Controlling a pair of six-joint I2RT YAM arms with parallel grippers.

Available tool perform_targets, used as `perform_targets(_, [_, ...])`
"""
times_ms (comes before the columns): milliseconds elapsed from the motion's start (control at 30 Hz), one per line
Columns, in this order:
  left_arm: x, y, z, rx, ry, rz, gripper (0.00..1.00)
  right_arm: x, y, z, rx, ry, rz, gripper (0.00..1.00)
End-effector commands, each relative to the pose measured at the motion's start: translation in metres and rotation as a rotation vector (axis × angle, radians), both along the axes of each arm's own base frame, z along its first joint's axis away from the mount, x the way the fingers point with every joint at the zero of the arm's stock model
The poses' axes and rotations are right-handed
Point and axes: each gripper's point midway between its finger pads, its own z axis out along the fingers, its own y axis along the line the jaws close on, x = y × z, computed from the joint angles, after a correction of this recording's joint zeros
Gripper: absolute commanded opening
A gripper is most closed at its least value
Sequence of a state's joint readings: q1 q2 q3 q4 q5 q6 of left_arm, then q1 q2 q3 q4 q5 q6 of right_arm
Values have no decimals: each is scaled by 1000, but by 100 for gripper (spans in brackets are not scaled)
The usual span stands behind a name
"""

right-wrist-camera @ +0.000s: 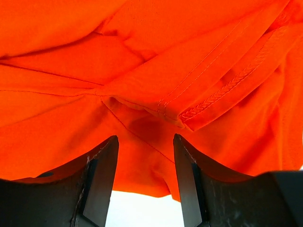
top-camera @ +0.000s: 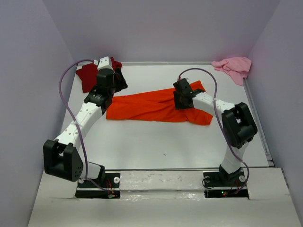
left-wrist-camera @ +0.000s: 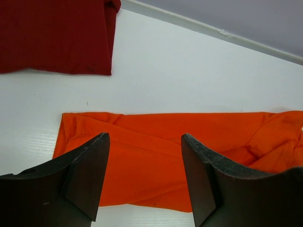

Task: Fold and stack the t-shirts
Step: Fold the tshirt

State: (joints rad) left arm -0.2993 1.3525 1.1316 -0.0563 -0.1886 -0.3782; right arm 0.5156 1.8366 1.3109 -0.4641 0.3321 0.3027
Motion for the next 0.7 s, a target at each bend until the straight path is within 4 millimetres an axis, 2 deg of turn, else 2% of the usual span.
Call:
perform_targets(0, [0,5,15,3,-52,14,72,5,7,-3,45,1,-29,56])
perform_targets(133, [0,6,14,7,-48,18,72,3,6,-16,30,33,-40,56])
perform_targets(467, [0,7,15,11,-50,21,72,6,0,-35,-18,61,-67,56])
perform_targets(667, [0,7,14,12,-48,19,72,22,-1,-37,-42,47,-74,55])
